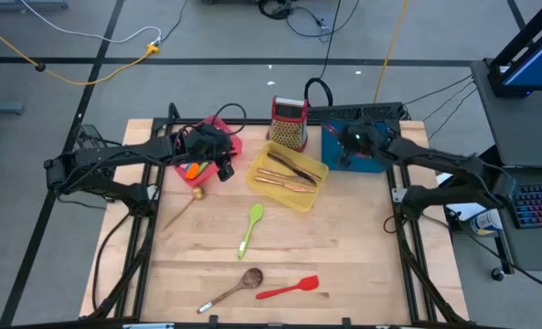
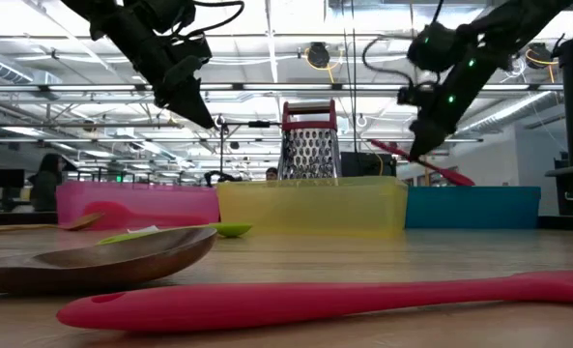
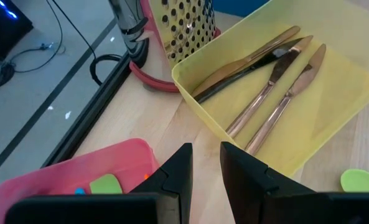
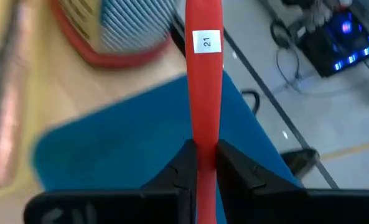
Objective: Pick & Place Kitchen Items
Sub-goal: Put the red serving spoon into the blue bin
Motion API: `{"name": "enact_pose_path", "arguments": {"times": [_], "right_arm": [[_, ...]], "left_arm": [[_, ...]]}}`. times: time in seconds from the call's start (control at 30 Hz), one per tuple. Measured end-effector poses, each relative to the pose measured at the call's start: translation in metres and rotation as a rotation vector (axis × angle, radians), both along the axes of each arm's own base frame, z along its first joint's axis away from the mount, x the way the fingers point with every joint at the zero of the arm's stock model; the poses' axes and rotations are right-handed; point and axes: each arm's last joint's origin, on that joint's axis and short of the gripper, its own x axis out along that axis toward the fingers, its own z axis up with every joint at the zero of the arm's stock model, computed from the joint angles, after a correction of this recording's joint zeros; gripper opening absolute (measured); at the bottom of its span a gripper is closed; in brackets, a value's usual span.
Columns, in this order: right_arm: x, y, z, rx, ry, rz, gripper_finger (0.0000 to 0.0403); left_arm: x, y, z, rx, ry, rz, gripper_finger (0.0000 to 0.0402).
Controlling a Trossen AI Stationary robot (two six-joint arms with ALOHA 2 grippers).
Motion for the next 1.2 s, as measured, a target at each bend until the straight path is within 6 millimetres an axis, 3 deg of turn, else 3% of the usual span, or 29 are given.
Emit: {"name": "enact_pose_path", "arguments": {"times": [0.37, 0.83, 1.2], "right_arm": [[-0.014, -0.034, -0.035, 0.121, 0.163, -0.131, 0.0030], [-0.017, -0.046, -0.062, 0.330, 0.149, -0.066, 0.0041], [-0.015, -0.048, -0.073, 0.371, 0.179, -0.072, 0.0053]], "left_arm": [[0.000, 0.000, 0.000, -0.002, 0.005, 0.000, 0.0088], [0.000, 0.000, 0.000, -0.002, 0.005, -0.001, 0.0088], [0.000, 0.000, 0.000, -0.002, 0.005, -0.001, 0.0088]]}}
